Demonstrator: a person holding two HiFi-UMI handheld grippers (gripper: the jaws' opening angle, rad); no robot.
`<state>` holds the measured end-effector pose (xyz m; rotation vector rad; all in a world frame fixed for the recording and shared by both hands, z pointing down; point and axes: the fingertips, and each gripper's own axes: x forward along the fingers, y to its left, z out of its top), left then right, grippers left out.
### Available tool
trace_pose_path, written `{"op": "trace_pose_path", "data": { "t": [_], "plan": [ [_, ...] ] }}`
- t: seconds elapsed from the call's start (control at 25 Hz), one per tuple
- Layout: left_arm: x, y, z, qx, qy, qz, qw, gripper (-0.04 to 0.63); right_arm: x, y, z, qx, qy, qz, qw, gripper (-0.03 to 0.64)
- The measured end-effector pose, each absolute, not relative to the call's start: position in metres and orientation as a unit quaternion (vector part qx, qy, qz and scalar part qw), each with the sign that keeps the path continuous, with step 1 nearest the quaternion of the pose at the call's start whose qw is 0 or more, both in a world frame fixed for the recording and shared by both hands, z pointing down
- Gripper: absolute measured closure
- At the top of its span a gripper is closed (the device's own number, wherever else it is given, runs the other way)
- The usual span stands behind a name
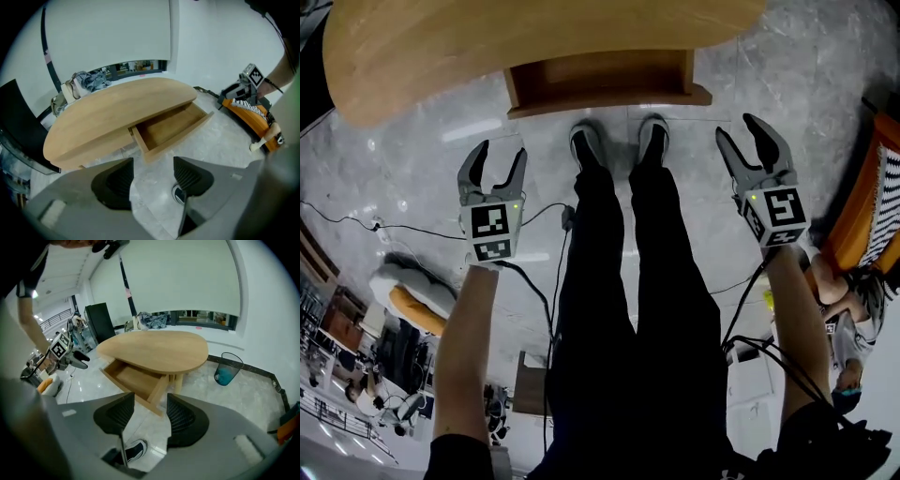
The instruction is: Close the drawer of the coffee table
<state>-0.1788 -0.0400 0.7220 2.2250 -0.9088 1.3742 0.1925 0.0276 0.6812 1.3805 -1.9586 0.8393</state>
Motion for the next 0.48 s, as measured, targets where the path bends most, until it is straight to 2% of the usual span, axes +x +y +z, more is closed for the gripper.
{"op": "trace_pose_path", "data": {
  "t": [0.16, 0.24, 0.48],
  "plan": [
    [-0.183, -0.031, 0.755, 0.783, -0.316, 0.501, 0.191, 0.316, 0.192, 0.038, 0.73, 0.496, -0.737, 0.316, 0.333, 0.4],
    [-0.182, -0.03, 0.769, 0.78, -0.314, 0.503, 0.2, 0.322, 0.196, 0.047, 0.75, 0.484, -0.733, 0.324, 0.351, 0.448],
    [-0.182, -0.041, 0.797, 0.778, -0.304, 0.52, 0.18, 0.333, 0.195, 0.051, 0.79, 0.469, -0.732, 0.32, 0.377, 0.436]
  ]
}}
